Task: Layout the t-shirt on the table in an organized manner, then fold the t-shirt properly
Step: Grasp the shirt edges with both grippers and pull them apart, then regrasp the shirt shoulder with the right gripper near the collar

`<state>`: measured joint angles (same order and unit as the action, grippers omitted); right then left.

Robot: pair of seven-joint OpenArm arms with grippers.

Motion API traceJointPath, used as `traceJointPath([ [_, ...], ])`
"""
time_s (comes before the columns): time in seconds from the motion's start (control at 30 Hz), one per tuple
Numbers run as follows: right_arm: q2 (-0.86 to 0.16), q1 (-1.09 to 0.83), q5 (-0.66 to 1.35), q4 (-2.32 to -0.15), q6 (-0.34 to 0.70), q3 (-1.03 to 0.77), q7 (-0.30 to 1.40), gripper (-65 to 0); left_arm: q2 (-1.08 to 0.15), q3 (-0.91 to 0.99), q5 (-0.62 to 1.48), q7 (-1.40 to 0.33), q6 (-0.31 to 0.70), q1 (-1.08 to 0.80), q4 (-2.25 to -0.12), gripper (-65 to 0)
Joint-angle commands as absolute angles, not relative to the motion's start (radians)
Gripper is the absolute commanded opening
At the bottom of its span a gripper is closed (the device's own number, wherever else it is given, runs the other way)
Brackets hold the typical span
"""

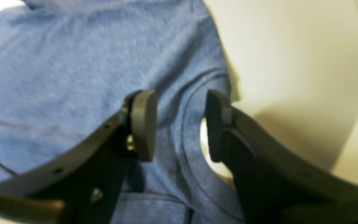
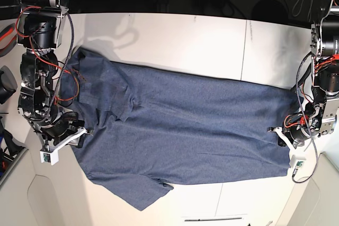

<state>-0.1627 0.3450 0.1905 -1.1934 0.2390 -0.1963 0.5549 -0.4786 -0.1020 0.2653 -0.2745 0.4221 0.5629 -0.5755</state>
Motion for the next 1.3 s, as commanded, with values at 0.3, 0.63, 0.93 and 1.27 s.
traceJointPath([
  [0.3,-0.171,0.138,0.535,-1.48,0.409,-0.273,0.795,-40.5,-0.493,-0.1,0.281,-0.25,0.461,0.592,-0.59,-52.5],
  [0.63,-0.171,-0.105,0.749,-1.539,0.449,-0.539,0.802,-32.4,-0.49,-0.1,0.281,-0.223,0.468,0.575,-0.59,-49.9],
  [0.93,-0.163,-0.136,0.837,-1.537,0.486,-0.508,0.812,-32.4,-0.462,-0.1,0.281,-0.213,0.469,0.572,-0.59,-49.9],
  [1.27,-0.163,-0.047,0.831,-1.352,0.476,-0.469,0.808,-32.4,-0.463,-0.1,0.281,-0.206,0.469,0.573,-0.59,-49.9],
])
